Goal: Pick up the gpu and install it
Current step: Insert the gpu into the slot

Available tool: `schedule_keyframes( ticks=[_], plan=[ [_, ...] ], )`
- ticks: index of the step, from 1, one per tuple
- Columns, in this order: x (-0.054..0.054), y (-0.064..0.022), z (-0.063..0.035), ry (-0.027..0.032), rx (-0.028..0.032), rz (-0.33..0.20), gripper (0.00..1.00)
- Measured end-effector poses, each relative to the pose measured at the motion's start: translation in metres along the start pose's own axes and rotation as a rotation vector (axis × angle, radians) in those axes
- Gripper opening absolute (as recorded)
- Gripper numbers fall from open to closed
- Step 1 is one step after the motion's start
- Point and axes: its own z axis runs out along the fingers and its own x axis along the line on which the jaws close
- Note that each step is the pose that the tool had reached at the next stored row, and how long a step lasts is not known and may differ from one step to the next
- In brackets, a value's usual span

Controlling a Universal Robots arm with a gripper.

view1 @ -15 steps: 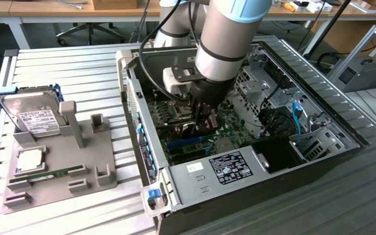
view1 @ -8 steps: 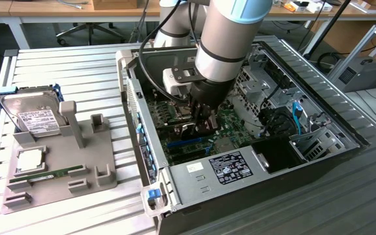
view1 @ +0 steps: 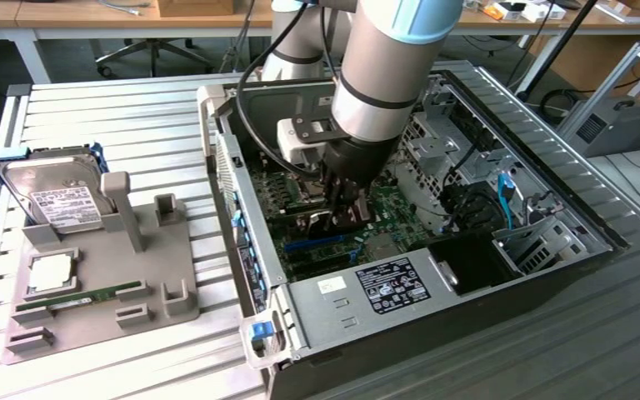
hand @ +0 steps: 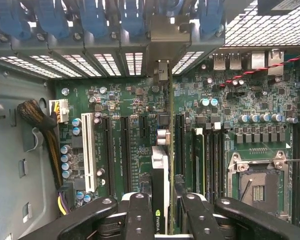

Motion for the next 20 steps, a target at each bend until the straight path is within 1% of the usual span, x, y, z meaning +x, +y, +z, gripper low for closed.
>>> schedule_keyframes(
  ticks=[19,20],
  plan=[
    [0.0001,0.0,0.0023,0.0,0.0,0.0,0.27],
    [0.0001,0.001,0.0023,0.0001,0.0,0.0,0.27]
  ],
)
